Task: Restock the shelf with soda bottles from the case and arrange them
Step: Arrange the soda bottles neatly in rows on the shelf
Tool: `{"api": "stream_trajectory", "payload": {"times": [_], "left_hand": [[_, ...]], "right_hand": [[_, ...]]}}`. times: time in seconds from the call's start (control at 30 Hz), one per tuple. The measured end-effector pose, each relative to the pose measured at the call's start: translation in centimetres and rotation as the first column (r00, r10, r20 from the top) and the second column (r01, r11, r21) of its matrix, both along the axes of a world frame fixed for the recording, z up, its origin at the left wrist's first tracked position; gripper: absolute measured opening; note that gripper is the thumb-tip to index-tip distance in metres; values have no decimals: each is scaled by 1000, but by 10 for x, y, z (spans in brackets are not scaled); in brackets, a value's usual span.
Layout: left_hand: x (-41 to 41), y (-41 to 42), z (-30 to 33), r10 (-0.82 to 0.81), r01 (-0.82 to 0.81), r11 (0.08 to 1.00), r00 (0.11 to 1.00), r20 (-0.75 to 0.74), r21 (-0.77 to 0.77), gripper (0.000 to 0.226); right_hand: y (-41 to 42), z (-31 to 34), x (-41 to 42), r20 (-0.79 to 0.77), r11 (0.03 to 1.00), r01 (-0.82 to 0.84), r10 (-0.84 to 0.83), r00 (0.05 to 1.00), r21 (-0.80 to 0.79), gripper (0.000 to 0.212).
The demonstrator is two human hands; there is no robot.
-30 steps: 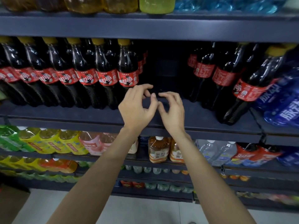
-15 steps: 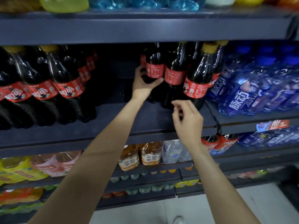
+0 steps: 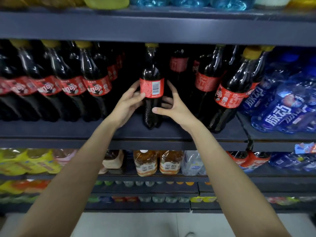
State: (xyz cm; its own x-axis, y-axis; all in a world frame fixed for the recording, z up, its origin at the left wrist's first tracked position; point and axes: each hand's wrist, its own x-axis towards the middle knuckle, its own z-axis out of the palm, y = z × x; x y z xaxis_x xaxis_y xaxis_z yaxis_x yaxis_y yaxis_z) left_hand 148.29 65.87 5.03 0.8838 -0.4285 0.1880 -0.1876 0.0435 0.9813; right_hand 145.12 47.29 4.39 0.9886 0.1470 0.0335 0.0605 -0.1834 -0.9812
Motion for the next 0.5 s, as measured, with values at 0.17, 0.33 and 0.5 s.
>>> {"api": "stream_trajectory", "payload": {"times": [0.17,0.33,0.5], "left_hand": [[-22,-8,13,308,-390,903,880,362,179,97],[-25,-12,13,485,-553,832,768,419,50,94],[-17,4,20,278,-335,933,902,330,129,77]], "right_hand": [[34,-12,7,135,987,119,-104,985,-108,95],[66,-22,0,378,860,422,-303,875,-287,84],[53,-23,-4,312,949,290,-239,920,-128,78]]}}
